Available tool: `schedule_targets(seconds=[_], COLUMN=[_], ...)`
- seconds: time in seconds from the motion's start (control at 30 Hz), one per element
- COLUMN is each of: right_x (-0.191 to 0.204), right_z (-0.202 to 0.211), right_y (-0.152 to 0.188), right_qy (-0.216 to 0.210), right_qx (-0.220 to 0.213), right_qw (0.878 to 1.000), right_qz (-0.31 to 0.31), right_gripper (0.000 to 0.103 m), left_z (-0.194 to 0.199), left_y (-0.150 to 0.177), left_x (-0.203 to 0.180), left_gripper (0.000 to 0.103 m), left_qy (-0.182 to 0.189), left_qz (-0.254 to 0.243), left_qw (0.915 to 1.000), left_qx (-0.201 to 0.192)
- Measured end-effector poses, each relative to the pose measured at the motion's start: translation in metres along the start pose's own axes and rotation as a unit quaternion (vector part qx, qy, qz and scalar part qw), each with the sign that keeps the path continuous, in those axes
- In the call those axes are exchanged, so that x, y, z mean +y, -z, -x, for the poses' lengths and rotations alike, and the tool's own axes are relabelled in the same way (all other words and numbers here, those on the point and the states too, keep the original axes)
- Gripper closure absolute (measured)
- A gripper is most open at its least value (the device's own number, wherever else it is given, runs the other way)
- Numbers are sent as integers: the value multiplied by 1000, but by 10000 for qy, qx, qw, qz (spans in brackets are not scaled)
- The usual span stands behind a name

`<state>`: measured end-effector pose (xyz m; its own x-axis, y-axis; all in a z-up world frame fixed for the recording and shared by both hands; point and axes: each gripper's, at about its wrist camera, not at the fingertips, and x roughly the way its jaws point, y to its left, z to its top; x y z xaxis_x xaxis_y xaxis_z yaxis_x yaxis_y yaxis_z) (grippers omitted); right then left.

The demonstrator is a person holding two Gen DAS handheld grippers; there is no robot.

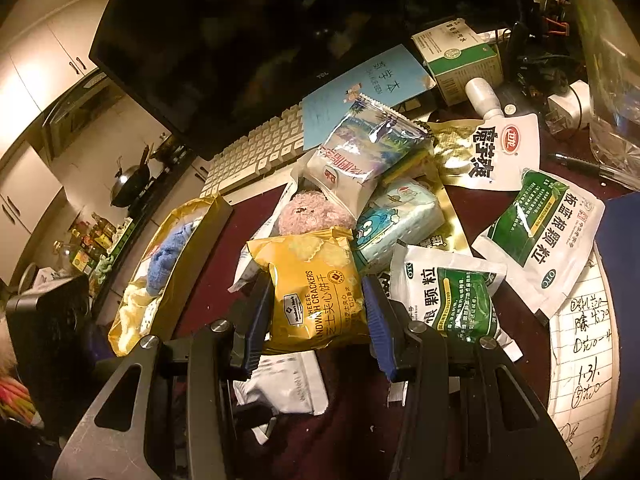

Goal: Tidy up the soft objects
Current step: 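Grasp the white printed leaflet with the left gripper while the right gripper grasps the yellow cracker packet, then carry the leaflet and cracker packet into the tray and release them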

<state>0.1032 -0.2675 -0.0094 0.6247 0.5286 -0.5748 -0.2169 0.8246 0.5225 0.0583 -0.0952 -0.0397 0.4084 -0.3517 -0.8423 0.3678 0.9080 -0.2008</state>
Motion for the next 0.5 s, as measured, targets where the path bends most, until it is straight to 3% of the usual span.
schedule_targets(seconds=[0.2, 0.37, 0.5], right_x=[1, 7, 10], right_z=[-1, -1, 0], right_y=[0, 1, 1], right_qy=[-9, 0, -118], right_qx=[18, 3, -6], right_qw=[10000, 9997, 9992], right_qz=[34, 258, 381], right_gripper=[58, 58, 58], left_z=[0, 16, 37], left_y=[1, 17, 30], left_x=[1, 20, 35], left_gripper=[49, 53, 53], left_qy=[-66, 371, 497], left_qz=[45, 675, 1059], left_qw=[9999, 9963, 9909], left_qx=[-128, -382, -664])
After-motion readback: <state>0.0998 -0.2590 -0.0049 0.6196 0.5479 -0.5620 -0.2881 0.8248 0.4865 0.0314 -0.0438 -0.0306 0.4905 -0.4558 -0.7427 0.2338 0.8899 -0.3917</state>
